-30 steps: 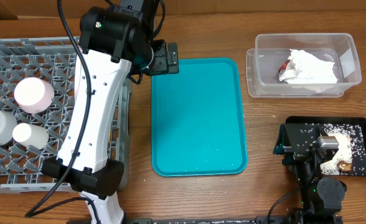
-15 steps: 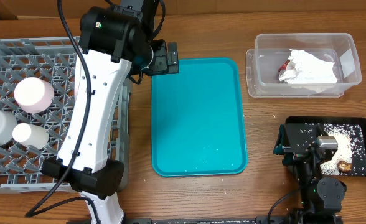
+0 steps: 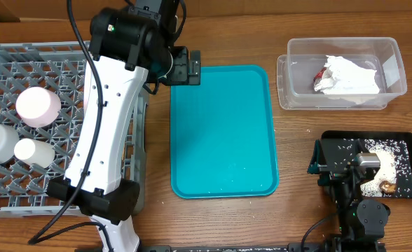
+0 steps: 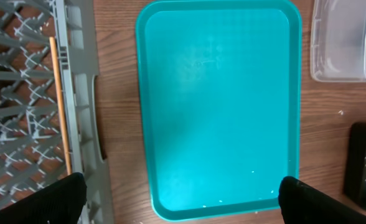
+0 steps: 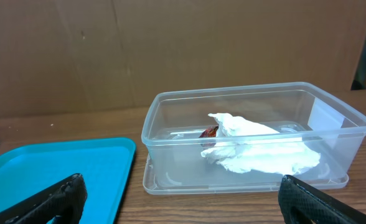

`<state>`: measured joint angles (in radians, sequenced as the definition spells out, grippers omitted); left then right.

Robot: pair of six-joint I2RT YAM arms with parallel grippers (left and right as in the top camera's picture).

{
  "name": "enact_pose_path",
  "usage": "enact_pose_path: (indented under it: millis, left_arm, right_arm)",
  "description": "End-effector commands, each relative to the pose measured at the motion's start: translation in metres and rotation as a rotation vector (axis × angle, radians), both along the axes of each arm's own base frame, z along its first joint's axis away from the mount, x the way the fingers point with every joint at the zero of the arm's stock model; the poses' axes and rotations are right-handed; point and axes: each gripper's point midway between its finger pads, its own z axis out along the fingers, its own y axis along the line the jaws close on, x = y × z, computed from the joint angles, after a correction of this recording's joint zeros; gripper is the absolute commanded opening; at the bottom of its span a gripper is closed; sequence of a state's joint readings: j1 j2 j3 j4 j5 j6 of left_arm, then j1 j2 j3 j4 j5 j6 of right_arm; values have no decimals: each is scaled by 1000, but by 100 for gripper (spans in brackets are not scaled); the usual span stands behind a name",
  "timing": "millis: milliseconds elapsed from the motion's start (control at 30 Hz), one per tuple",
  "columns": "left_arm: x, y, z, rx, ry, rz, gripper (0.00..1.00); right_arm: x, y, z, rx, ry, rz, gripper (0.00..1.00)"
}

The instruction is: Sort waste into correct bins and load items into the dishwasher

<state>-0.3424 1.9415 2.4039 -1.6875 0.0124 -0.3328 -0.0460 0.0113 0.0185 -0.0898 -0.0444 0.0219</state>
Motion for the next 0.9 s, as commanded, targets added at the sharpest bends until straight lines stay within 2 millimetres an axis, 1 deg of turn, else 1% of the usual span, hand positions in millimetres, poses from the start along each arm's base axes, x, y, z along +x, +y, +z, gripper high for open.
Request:
enact_pose_path:
  millis: [0, 67, 200, 333, 467, 700, 800, 867]
  left_arm:
    - [-3, -2, -7, 90, -1, -86, 100]
    - [-12, -2, -15, 157, 15, -154, 100]
    - [-25, 10, -26, 213, 32, -150, 100]
    - [-42, 25, -36, 226, 5, -131, 100]
    - [-56, 32, -50, 201, -71, -127, 100]
    - [-78, 41, -87, 178, -230, -177, 100]
    - [-93, 48, -104, 164, -279, -174, 100]
    - [-107, 54, -114, 161, -290, -172, 100]
  right_arm:
    - [0, -3, -2, -8, -4, -15, 100]
    - [0, -3, -2, -8, -5, -15, 100]
    - [0, -3, -2, -8, -4, -15, 100]
    - [0, -3, -2, -8, -5, -15, 100]
    - [0, -3, -2, -8, -4, -15, 100]
    - [0, -3, -2, -8, -4, -15, 100]
    - [0, -3, -2, -8, -5, -15, 100]
    - [0, -3, -2, -8, -4, -15, 100]
